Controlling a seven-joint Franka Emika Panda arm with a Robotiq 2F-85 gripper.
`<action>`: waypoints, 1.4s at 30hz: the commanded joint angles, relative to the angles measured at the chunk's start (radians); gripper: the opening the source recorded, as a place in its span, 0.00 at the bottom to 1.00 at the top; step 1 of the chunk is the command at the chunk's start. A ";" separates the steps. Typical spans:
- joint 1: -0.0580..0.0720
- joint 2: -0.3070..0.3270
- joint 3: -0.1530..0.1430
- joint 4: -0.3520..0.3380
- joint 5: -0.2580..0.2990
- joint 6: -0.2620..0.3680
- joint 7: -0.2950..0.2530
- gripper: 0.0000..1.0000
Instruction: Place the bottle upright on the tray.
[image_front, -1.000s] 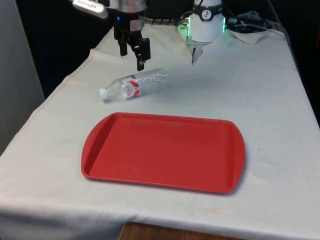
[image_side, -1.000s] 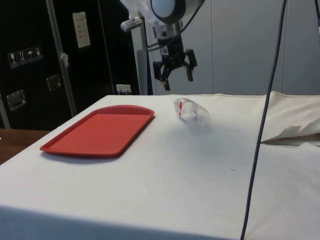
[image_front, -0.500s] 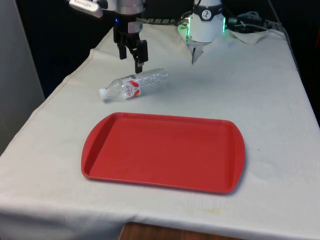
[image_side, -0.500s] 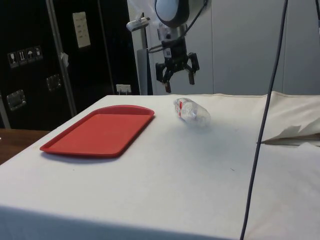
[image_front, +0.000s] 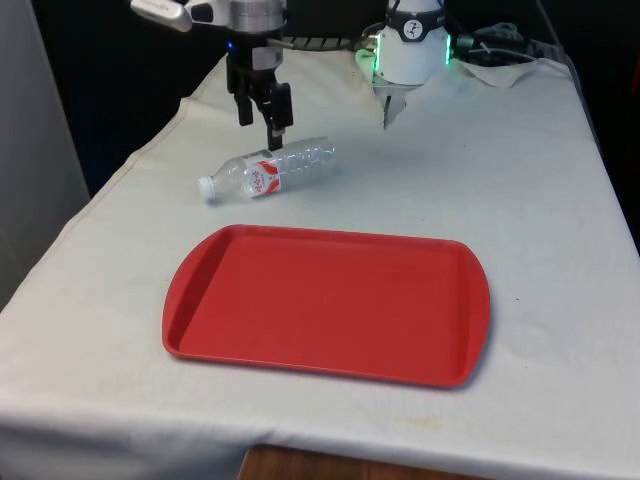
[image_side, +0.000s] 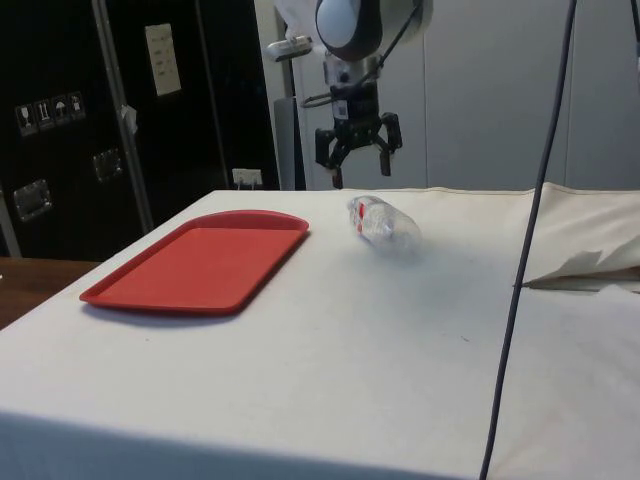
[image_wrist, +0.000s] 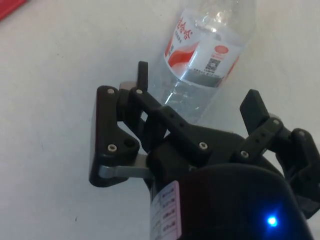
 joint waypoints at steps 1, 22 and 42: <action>-0.006 -0.003 0.006 -0.005 0.017 0.010 -0.014 1.00; -0.025 0.037 -0.030 0.032 0.070 -0.007 -0.075 1.00; -0.028 0.082 -0.066 0.101 0.097 -0.055 -0.115 1.00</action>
